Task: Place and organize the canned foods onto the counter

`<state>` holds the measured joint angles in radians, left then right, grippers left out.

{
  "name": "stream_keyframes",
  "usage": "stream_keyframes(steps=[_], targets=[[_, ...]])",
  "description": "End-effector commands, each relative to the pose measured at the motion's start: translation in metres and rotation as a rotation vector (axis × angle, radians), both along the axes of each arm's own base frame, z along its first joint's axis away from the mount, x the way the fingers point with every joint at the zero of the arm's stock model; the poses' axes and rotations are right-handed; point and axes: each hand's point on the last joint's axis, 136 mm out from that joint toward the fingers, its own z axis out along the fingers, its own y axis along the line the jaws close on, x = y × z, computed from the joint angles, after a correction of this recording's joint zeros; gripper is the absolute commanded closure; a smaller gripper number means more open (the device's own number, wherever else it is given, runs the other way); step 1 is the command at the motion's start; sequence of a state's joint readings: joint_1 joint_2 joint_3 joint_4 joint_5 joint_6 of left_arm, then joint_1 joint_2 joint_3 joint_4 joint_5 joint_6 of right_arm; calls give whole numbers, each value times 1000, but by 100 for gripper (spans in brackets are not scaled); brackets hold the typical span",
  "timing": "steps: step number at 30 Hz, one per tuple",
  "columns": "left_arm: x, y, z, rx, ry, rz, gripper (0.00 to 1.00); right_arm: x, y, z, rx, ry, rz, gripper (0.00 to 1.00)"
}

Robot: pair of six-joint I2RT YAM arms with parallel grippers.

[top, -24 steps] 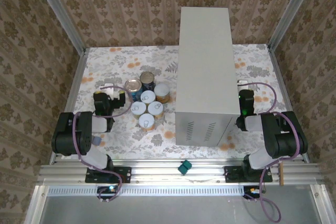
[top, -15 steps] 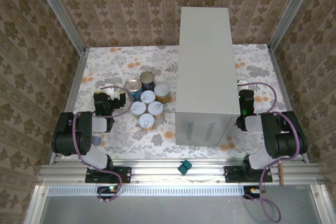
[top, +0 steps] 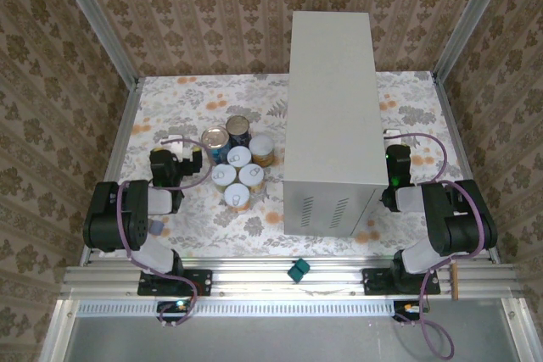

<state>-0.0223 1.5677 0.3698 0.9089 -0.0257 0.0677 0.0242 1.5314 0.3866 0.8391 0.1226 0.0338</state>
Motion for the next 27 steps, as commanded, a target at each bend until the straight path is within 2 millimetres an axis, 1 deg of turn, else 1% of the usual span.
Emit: stream_keyframes(steps=[1,6,10,13,15,18,21,25,27], targets=[[8,0,15,-3,-39,-5,0,7,1,12,5,-40,-5,0],[9,14,30,5,-11,89,0,7,1,11,5,-40,-5,0],[9,23,43,63,12,183,0,7,2,12,7,-42,-3,0],[6,24,59,105,23,244,0,7,1,12,7,-41,-4,0],[2,24,71,90,32,271,0,7,1,12,7,-42,-4,0],[-4,21,86,23,65,290,0,8,1,12,10,-38,-3,0],[-12,14,97,-65,127,288,0,7,-1,14,14,-37,-10,0],[-22,-1,107,-156,210,250,0,9,-14,26,31,-3,-83,0],[-27,-14,112,-196,259,194,0,9,-27,37,38,60,-156,0]])
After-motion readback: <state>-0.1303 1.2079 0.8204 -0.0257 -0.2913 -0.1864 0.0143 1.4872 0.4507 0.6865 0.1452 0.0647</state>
